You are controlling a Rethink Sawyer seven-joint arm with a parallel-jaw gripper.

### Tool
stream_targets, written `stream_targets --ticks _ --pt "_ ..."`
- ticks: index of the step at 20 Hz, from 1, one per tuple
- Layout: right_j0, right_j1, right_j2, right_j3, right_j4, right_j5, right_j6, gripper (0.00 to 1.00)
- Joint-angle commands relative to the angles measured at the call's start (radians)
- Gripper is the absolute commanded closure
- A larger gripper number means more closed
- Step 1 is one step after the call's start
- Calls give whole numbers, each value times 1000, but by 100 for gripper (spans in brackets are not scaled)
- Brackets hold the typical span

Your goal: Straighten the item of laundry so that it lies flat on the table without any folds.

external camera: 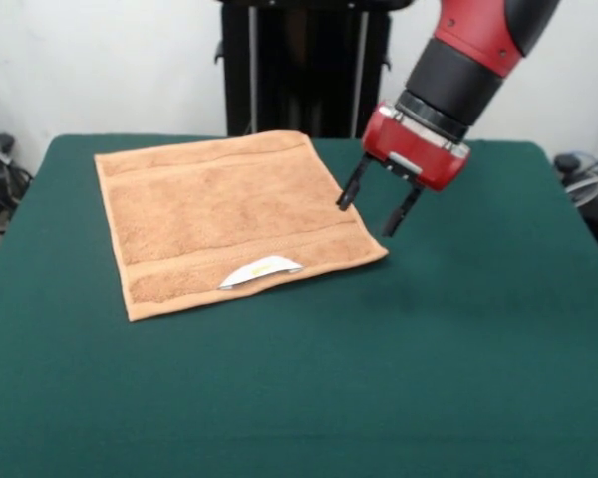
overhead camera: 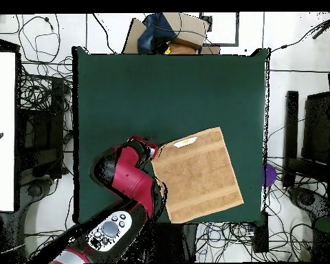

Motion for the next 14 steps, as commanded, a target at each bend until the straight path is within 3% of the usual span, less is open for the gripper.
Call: stream_targets --ticks 1,14 --pt "39 55 65 -58 70 109 301 0" --pt "78 113 36 -90 110 130 293 0"
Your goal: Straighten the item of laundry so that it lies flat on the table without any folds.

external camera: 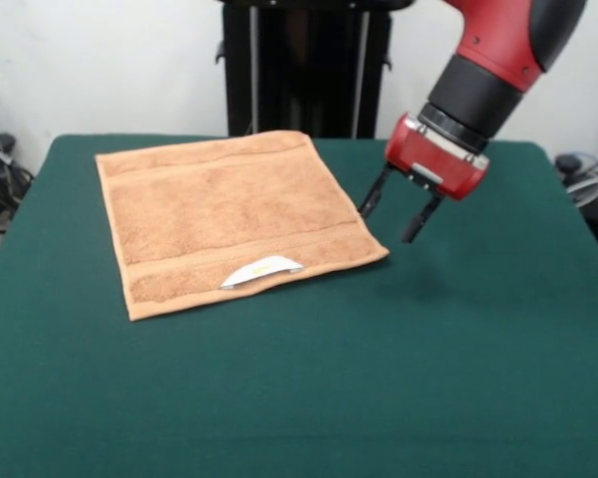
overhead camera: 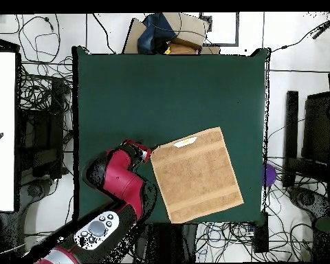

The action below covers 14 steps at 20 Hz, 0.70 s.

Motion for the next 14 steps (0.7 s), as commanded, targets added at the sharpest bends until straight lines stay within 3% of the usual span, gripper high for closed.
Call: stream_targets --ticks 1,8,14 --pt "15 59 43 -84 66 132 293 0" --pt "4 59 66 -83 66 96 281 0" --pt "29 106 29 -119 82 136 289 0"
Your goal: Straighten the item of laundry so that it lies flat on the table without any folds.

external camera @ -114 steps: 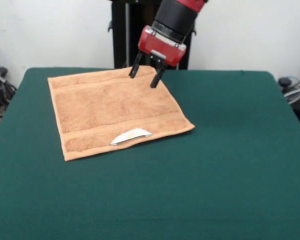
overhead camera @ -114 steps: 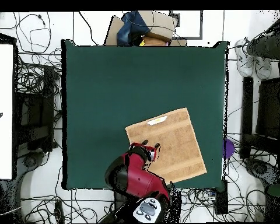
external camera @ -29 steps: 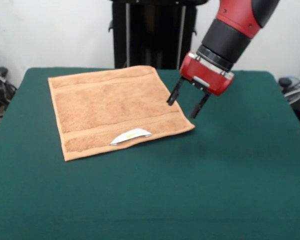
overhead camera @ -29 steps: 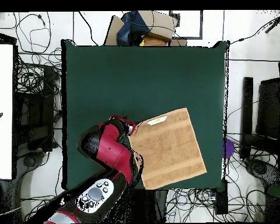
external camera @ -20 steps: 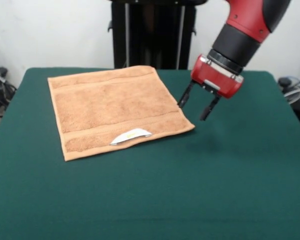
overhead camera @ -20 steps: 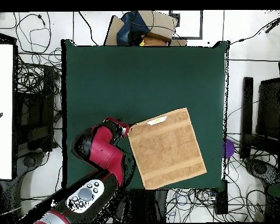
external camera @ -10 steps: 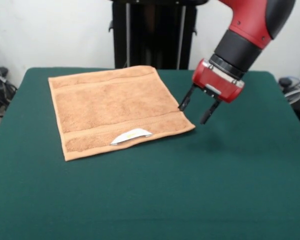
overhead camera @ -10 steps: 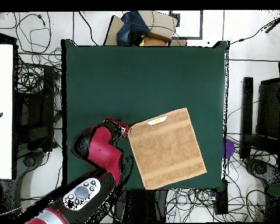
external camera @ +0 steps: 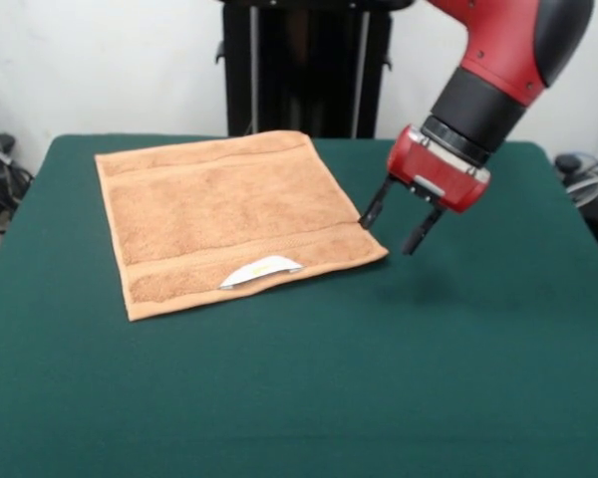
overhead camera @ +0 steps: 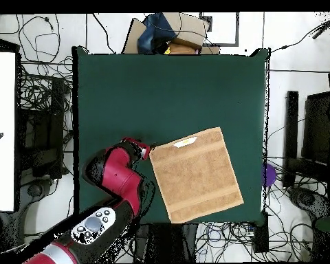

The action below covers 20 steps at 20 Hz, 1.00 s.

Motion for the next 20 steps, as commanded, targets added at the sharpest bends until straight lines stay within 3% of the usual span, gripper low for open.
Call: stream_targets --ticks 1,11,20 --pt "8 54 47 -79 58 135 290 0" --pt "-12 77 83 -70 58 80 285 0" --pt "11 110 57 -74 81 113 302 0"
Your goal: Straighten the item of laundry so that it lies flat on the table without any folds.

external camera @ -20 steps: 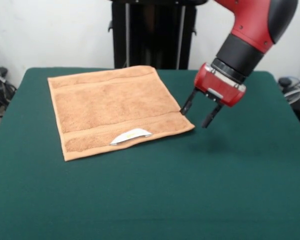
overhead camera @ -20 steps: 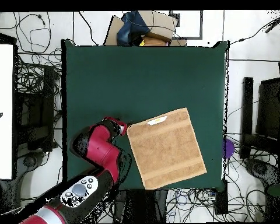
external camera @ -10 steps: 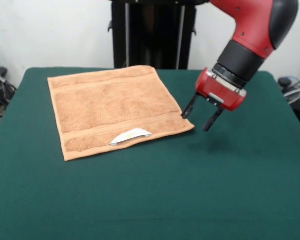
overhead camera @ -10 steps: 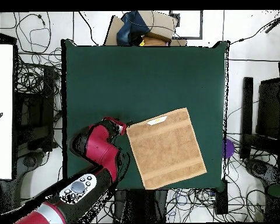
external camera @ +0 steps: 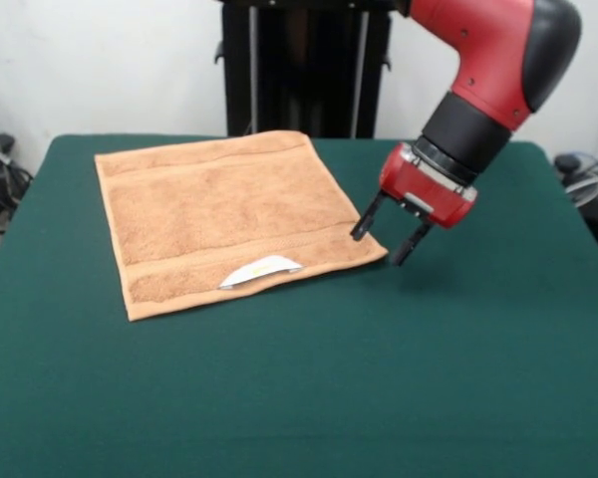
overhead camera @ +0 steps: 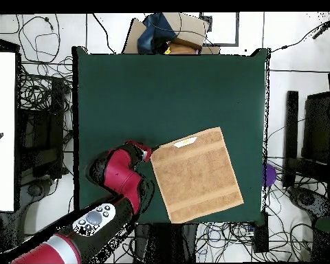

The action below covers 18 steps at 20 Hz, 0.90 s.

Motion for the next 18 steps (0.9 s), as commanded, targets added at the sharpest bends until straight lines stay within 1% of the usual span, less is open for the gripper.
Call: stream_targets --ticks 1,9,15,18 --pt "2 39 61 -57 64 111 302 0" --pt "0 45 66 -54 76 115 298 0" --pt "25 69 37 -59 88 160 316 0" --pt "26 72 43 -56 93 162 324 0"
